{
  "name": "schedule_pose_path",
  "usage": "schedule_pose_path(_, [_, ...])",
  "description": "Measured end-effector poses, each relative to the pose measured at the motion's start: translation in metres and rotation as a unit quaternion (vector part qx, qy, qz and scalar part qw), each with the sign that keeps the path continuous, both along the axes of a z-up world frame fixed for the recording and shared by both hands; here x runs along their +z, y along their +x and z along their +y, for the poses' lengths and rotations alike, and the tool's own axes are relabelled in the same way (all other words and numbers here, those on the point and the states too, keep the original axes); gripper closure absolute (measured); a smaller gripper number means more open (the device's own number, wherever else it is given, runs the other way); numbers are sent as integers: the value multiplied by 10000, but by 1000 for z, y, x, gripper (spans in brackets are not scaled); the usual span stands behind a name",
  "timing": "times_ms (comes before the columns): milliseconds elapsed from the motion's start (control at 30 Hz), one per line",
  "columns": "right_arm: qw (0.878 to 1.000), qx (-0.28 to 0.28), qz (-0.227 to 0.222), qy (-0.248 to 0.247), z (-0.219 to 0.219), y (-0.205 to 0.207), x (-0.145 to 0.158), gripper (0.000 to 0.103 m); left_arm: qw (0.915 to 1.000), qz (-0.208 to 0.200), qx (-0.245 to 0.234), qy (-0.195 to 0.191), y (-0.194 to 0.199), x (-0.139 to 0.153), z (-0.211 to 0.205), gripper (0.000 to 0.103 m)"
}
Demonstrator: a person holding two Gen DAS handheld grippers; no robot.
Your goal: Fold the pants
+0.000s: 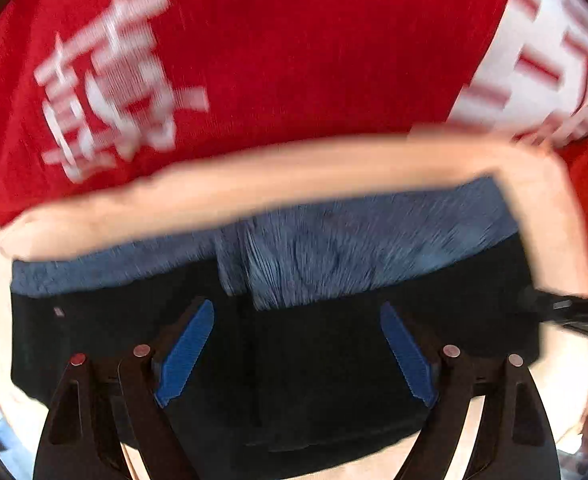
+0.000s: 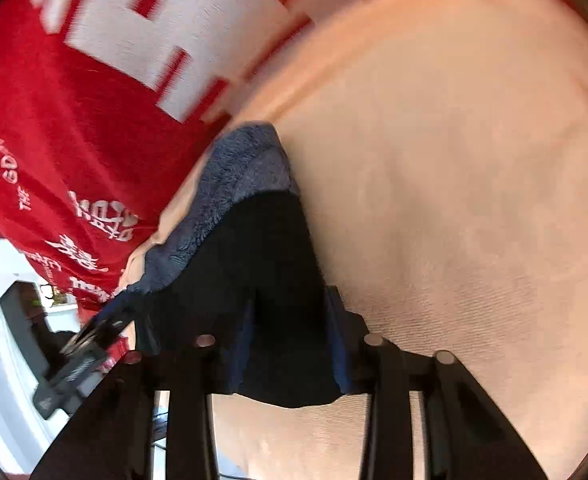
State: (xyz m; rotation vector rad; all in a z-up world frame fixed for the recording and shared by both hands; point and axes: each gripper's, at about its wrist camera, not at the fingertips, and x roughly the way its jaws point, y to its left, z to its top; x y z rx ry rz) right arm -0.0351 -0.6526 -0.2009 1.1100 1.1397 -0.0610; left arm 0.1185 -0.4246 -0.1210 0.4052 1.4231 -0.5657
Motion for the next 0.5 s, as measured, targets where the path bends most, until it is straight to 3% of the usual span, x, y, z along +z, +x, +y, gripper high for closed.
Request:
schedule_pose_path(33, [9999, 149, -18, -58, 4, 0, 3, 67, 9997, 134, 49, 187, -5, -13, 4, 16])
schedule_pose_path(133, [9950, 762, 204, -616, 21, 1, 13, 67, 9983, 389, 421, -69, -17, -19, 32, 12])
schedule_pose_path(233, [9922, 699, 377, -963, 21, 3, 29, 66, 9980, 300, 541, 130, -16, -7, 40, 12])
schedule_pose_path(400, [9818, 802, -118, -1715, 24, 30, 70, 66, 9982, 71, 595, 90, -6, 15, 39, 12])
schedule_pose_path(500, [9789, 1062, -218, -1733, 30, 67, 64, 66, 9981, 15, 593, 187, 2, 8, 26, 12])
